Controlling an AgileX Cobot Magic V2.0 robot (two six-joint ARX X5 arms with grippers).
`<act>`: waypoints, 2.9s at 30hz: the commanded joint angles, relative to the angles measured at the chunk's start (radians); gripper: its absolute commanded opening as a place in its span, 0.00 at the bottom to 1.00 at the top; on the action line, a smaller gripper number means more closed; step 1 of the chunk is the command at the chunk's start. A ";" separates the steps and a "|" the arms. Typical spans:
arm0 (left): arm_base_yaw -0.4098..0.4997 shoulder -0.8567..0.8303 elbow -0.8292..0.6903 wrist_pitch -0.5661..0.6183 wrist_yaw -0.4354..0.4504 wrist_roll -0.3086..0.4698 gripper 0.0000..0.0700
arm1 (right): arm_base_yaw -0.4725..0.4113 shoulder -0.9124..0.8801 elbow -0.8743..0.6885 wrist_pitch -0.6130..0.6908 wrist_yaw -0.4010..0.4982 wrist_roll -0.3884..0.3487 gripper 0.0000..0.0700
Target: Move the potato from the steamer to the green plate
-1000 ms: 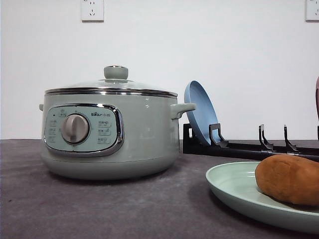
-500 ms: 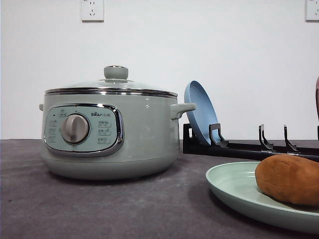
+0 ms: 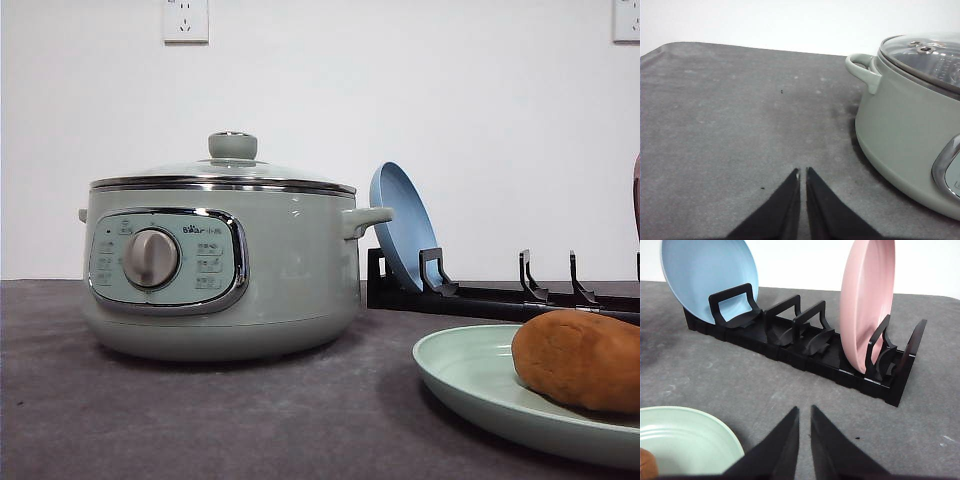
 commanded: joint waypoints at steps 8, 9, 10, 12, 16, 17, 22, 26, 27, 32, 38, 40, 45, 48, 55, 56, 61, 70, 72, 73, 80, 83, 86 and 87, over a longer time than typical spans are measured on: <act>0.002 -0.001 -0.021 -0.005 -0.006 0.009 0.02 | 0.000 -0.002 -0.005 0.011 0.003 0.013 0.04; 0.002 -0.001 -0.021 -0.005 -0.006 0.009 0.02 | 0.000 -0.002 -0.005 0.011 0.003 0.013 0.04; 0.002 -0.001 -0.021 -0.005 -0.006 0.009 0.02 | 0.000 -0.002 -0.005 0.011 0.003 0.013 0.04; 0.002 -0.001 -0.021 -0.005 -0.006 0.009 0.02 | 0.000 -0.002 -0.005 0.011 0.003 0.013 0.04; 0.002 -0.001 -0.021 -0.005 -0.006 0.009 0.02 | 0.000 -0.002 -0.005 0.011 0.003 0.013 0.04; 0.002 -0.001 -0.021 -0.005 -0.006 0.009 0.02 | 0.000 -0.002 -0.005 0.011 0.003 0.013 0.04; 0.002 -0.001 -0.021 -0.005 -0.006 0.009 0.02 | 0.000 -0.002 -0.005 0.011 0.003 0.013 0.04; 0.002 -0.001 -0.021 -0.005 -0.006 0.009 0.02 | 0.000 -0.002 -0.005 0.011 0.003 0.013 0.04; 0.002 -0.001 -0.021 -0.005 -0.006 0.009 0.02 | 0.000 -0.002 -0.005 0.011 0.003 0.013 0.04; 0.002 -0.001 -0.021 -0.005 -0.006 0.009 0.02 | 0.000 -0.002 -0.005 0.011 0.003 0.013 0.04; 0.002 -0.001 -0.021 -0.005 -0.006 0.009 0.02 | 0.000 -0.002 -0.005 0.011 0.003 0.013 0.04; 0.002 -0.001 -0.021 -0.005 -0.006 0.009 0.02 | 0.000 -0.002 -0.005 0.011 0.003 0.013 0.04; 0.002 -0.001 -0.021 -0.005 -0.006 0.009 0.02 | 0.000 -0.002 -0.005 0.011 0.003 0.013 0.04; 0.002 -0.001 -0.021 -0.005 -0.006 0.009 0.02 | 0.000 -0.002 -0.005 0.011 0.003 0.013 0.04; 0.002 -0.001 -0.021 -0.005 -0.006 0.009 0.02 | 0.000 -0.002 -0.005 0.011 0.003 0.013 0.04; 0.002 -0.001 -0.021 -0.005 -0.006 0.009 0.02 | 0.000 -0.002 -0.005 0.011 0.003 0.013 0.04; 0.002 -0.001 -0.021 -0.005 -0.006 0.009 0.02 | 0.000 -0.002 -0.005 0.011 0.003 0.013 0.04; 0.002 -0.001 -0.021 -0.005 -0.006 0.009 0.02 | 0.000 -0.002 -0.005 0.011 0.003 0.013 0.04; 0.002 -0.001 -0.021 -0.005 -0.006 0.009 0.02 | 0.000 -0.002 -0.005 0.011 0.003 0.013 0.04; 0.002 -0.001 -0.021 -0.005 -0.006 0.009 0.02 | 0.000 -0.002 -0.005 0.011 0.003 0.013 0.04; 0.002 -0.001 -0.021 -0.005 -0.006 0.009 0.02 | 0.000 -0.002 -0.005 0.011 0.003 0.013 0.04; 0.002 -0.001 -0.021 -0.005 -0.006 0.009 0.02 | 0.000 -0.002 -0.005 0.011 0.003 0.013 0.04; 0.002 -0.001 -0.021 -0.005 -0.006 0.009 0.02 | 0.000 -0.002 -0.005 0.011 0.003 0.013 0.04; 0.002 -0.001 -0.021 -0.005 -0.006 0.009 0.02 | 0.000 -0.002 -0.005 0.011 0.003 0.013 0.04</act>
